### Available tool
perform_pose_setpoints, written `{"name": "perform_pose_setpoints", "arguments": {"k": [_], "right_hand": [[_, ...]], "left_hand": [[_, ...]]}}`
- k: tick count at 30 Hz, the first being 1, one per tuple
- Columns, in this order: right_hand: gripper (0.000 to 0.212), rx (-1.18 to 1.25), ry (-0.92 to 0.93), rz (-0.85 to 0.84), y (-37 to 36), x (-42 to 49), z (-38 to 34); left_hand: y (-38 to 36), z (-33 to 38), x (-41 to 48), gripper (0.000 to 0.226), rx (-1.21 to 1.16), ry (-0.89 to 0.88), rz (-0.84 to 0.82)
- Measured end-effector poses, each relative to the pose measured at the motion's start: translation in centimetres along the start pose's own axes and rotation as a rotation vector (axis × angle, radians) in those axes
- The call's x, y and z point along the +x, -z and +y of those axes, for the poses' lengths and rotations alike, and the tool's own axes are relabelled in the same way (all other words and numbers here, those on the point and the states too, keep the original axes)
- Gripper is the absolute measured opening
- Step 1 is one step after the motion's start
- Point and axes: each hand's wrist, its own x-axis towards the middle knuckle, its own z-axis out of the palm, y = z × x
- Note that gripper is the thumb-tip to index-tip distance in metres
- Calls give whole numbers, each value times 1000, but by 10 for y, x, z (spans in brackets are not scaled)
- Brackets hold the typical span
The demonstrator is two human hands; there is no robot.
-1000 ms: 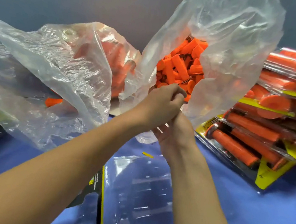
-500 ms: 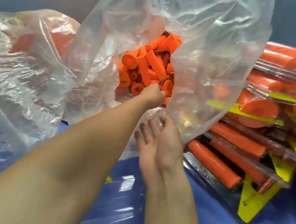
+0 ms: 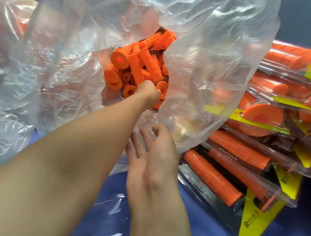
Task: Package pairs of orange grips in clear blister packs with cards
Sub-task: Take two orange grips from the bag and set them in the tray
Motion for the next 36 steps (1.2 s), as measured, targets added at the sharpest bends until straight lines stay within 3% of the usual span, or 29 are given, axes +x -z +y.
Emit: {"name": "perform_pose_setpoints", "arguments": {"k": [4,10,14,19,21,24,26,31,34,36], "right_hand": [[24,-47,-17,-33,-3,-14,3],[14,-82,10,-57,-15,-44,8],[16,-66,36,-62,-23,-63,12],[45,-17,49,-187,-23,-91,23],[50,-17,44,-271,-24,-103,27],[42,-80,31,-394,-31,-118,39],[27,-176,35,-446,-37,-126,53],[21,-272,59,-610,-46,-136,92],[30,-263,105,-675,-53,-137,106],[28,-249,130,-695,-57,-138,113]], "left_hand": [[27,-4,-16,29,30,-66,51],[83,12,-79,10,-199,-209,-29],[132,15,-142,11,-30,-385,48],[201,-15,-241,3,137,-682,231],[221,-37,-281,17,245,-758,317],[240,-81,-323,14,388,-741,381],[251,-112,-342,12,334,-688,355],[264,-159,-369,13,-184,-409,385],[261,-165,-370,31,-551,-234,409],[260,-166,-373,41,-654,-171,372]]}}
